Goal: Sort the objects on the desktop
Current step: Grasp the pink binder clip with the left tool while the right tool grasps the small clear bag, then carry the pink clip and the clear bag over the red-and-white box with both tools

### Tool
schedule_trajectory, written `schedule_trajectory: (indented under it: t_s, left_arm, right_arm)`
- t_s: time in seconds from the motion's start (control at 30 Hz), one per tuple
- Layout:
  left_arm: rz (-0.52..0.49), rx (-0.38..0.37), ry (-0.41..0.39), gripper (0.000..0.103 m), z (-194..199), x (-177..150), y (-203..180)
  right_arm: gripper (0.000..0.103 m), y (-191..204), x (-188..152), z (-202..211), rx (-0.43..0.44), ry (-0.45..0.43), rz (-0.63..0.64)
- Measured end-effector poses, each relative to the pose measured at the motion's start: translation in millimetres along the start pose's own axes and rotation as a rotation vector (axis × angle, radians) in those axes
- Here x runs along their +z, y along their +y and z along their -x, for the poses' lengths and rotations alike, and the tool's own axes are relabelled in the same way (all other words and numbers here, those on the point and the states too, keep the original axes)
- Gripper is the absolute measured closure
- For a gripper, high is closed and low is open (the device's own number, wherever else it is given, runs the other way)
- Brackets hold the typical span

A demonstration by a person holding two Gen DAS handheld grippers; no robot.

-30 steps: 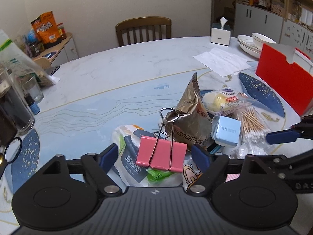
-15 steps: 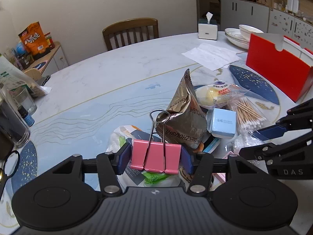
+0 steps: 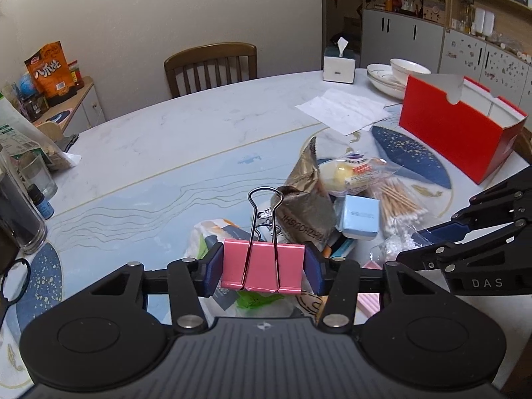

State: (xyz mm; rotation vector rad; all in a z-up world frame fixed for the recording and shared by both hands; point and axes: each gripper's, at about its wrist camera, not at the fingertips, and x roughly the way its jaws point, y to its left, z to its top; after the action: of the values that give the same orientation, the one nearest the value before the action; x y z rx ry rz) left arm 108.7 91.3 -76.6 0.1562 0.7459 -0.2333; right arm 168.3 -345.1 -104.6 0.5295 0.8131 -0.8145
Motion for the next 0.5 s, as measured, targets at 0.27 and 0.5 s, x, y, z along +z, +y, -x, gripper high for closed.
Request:
schedule_trajectory:
  t_s: [0.27,0.5]
  left_arm:
    - [0.011,-0.004,-0.016,0.054,14,2,-3]
    - [0.013,0.014,-0.018,0.054,21,8,-14]
  right_arm:
    - [0.082,-6,-3,22,0.014,-0.034,-0.010]
    - [0.082,-20,-3,40,0.032,-0.064,-0.028]
